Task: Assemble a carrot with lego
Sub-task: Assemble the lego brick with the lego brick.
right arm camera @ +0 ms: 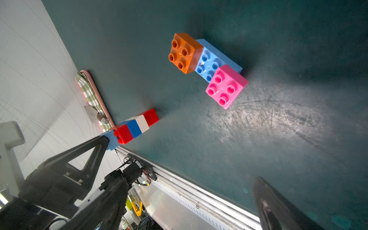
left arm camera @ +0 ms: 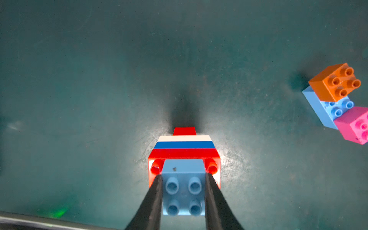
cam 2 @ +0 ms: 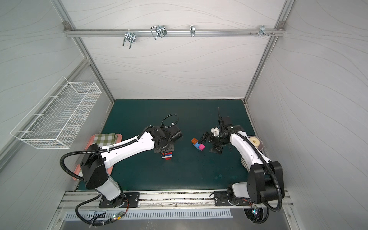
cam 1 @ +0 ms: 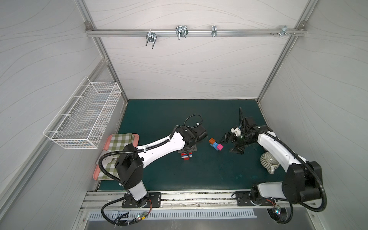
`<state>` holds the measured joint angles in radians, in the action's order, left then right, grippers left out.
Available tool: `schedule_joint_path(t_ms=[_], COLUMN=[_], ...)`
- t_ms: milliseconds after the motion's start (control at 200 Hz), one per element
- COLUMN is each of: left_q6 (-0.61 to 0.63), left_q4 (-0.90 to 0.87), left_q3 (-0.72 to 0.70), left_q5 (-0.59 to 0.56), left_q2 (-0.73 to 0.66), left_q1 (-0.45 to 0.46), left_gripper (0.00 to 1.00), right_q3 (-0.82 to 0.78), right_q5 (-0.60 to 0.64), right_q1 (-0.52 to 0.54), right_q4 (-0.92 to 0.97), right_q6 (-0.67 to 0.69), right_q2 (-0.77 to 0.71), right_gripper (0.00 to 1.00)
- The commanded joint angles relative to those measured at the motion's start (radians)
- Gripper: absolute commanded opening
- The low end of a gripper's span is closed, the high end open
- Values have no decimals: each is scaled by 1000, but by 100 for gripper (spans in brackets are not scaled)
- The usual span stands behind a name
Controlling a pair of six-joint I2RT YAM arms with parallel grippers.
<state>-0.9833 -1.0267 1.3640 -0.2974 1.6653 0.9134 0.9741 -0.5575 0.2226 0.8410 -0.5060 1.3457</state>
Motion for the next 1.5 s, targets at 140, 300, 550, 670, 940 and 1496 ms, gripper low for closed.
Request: schedule_joint_path(t_ms=[140, 300, 550, 670, 940, 1496], left_q6=[-22, -7, 20, 28, 27, 32], left_q4=[13, 8, -40, -51, -50, -46], left_q3=[-38, -40, -1, 9, 9, 27], left_q5=[41, 45, 49, 63, 59, 23], left_q2=[9, 26, 75, 95, 77, 25], left_q1=[6, 5, 7, 6, 6, 5], left_gripper=[0, 0, 0, 0, 0, 35], right_q3=[33, 35, 37, 34, 37, 49], right_q5=[8, 7, 7, 11, 15, 25], right_q1=[-6, -7, -6, -6, -8, -8], right_q4=[34, 33, 36, 37, 39, 43], right_q6=[16, 14, 15, 14, 14, 11], right_q2=[14, 17, 19, 17, 16, 14], right_gripper=[99, 99, 99, 99, 99, 99])
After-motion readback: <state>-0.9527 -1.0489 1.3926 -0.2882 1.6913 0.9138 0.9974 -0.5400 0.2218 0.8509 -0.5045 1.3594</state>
